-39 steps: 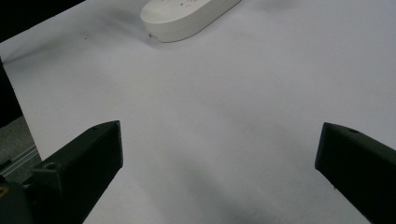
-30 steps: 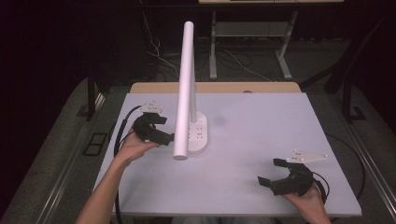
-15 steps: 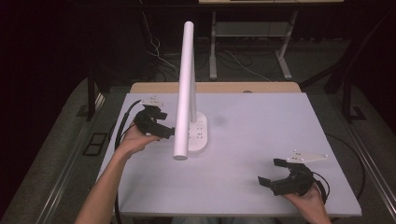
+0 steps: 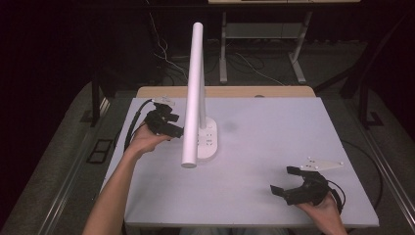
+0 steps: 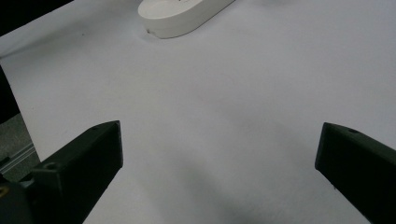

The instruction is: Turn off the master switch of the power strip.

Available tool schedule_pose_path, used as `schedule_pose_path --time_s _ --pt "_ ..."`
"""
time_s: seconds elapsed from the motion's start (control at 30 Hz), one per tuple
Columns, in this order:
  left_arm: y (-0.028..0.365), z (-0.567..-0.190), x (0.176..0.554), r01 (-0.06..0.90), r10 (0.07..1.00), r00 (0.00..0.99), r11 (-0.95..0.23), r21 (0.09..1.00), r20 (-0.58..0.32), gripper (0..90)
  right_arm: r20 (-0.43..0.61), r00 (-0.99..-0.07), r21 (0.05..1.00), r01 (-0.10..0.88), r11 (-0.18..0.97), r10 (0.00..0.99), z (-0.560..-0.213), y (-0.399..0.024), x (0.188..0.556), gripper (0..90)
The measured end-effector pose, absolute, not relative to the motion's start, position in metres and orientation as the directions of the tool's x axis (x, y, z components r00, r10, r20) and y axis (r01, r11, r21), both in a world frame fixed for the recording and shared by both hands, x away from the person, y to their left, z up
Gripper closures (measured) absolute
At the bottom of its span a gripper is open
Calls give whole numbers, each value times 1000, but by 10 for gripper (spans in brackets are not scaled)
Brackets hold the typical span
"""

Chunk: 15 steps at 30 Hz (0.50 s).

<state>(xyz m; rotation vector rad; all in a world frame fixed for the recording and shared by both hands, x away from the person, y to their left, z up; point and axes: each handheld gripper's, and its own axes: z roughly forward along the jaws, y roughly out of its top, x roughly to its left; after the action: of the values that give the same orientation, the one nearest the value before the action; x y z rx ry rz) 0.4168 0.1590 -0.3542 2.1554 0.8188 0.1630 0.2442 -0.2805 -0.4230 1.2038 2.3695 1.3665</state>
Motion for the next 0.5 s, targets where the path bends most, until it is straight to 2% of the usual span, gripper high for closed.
schedule_pose_path --time_s 0.23,0.5 --pt "160 -356 426 519 621 768 -456 723 -160 222 245 -667 783 564 262 704 -423 -281 244 1" --pt "165 -360 434 529 631 755 -423 735 -180 377 247 -662 783 567 257 707 -423 -283 245 2"
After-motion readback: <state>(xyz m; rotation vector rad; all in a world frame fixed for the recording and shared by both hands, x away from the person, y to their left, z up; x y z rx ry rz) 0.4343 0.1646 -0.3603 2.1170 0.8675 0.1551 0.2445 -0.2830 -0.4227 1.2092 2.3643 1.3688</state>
